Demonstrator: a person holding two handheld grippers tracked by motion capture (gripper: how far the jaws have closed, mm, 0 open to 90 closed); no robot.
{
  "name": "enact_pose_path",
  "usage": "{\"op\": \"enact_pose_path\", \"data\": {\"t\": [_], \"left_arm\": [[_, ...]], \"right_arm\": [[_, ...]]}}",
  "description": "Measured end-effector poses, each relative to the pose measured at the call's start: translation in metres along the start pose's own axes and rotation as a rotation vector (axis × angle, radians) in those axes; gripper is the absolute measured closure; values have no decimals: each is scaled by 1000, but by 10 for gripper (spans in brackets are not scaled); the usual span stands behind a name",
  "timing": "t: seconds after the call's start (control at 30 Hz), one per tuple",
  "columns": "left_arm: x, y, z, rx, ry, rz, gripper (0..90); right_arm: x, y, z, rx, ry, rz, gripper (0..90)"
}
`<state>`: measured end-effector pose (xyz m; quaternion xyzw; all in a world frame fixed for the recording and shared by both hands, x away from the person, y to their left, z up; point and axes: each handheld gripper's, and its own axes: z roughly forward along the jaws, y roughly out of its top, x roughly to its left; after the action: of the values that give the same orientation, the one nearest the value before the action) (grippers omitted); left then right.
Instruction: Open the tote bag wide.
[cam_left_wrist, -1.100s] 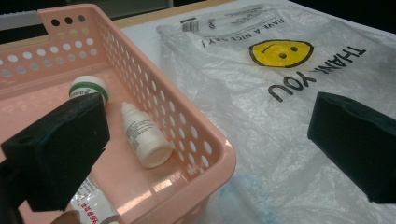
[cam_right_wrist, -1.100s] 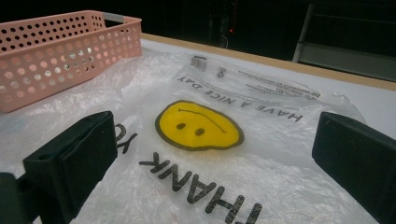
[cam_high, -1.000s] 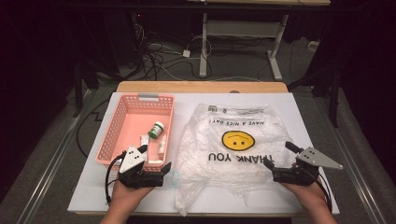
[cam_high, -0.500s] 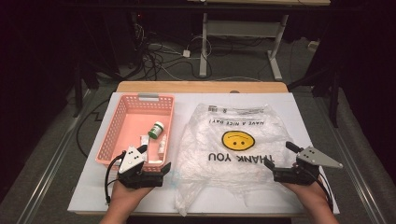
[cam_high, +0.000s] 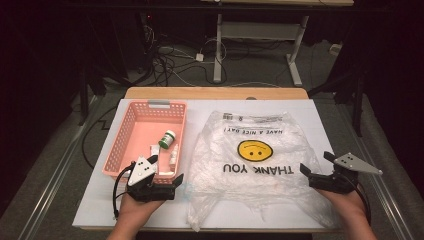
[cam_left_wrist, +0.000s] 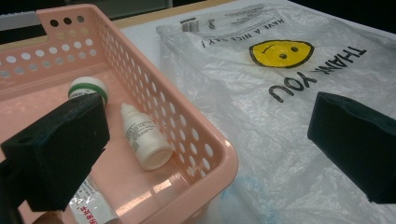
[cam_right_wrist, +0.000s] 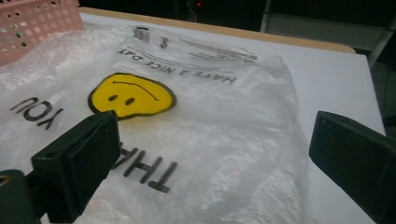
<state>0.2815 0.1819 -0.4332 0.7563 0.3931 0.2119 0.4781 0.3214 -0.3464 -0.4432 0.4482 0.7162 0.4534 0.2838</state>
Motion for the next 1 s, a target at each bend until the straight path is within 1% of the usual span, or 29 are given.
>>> {"op": "enact_pose_path", "data": {"t": [0.17, 0.2, 0.23, 0.27, 0.33, 0.4, 0.5, 0.53, 0.57, 0.63, 0.67, 0.73, 0.77, 0.8, 0.87, 0.9, 0.97, 1.0], "left_arm": [[0, 0, 0, -2, 0, -2, 0], [0, 0, 0, -2, 0, -1, 0], [0, 0, 0, -2, 0, -2, 0], [0, 0, 0, 2, 0, 1, 0], [0, 0, 0, 2, 0, 1, 0], [0, 0, 0, 2, -1, 0, 0], [-1, 0, 1, 4, -3, 2, 0], [-1, 0, 1, 4, -3, 2, 0], [-1, 0, 1, 4, -3, 2, 0], [-1, 0, 1, 5, -4, 3, 0], [-1, 0, 1, 5, -5, 4, 0], [-1, 0, 1, 5, -5, 4, 0], [-1, 0, 1, 6, -5, 5, 0], [-1, 0, 1, 6, -6, 6, 0], [-1, 0, 1, 6, -7, 7, 0], [-1, 0, 1, 6, -7, 6, 0], [-1, 0, 1, 3, -7, 5, 0], [-2, 0, 1, 1, -7, 6, 0]], "right_arm": [[-14, -6, 0, 38, -25, 31, 84], [-16, -7, 0, 46, -30, 42, 96], [-16, -7, 0, 46, -30, 42, 96], [-21, -9, 1, 63, -36, 53, 123], [-25, -12, 2, 97, -47, 66, 158], [-29, -14, 4, 126, -47, 90, 184], [-33, -18, 7, 172, -53, 116, 251], [-35, -19, 8, 183, -49, 126, 266], [-35, -19, 8, 183, -49, 126, 266], [-37, -22, 10, 204, -38, 148, 300], [-38, -23, 12, 227, -37, 152, 326], [-38, -24, 13, 232, -33, 154, 341], [-39, -24, 16, 251, -36, 160, 362], [-39, -24, 18, 258, -36, 155, 365], [-40, -23, 20, 260, -33, 159, 371], [-43, -20, 25, 255, -37, 176, 371], [-45, -19, 28, 250, -39, 178, 372], [-46, -17, 31, 255, -43, 178, 372]]}}
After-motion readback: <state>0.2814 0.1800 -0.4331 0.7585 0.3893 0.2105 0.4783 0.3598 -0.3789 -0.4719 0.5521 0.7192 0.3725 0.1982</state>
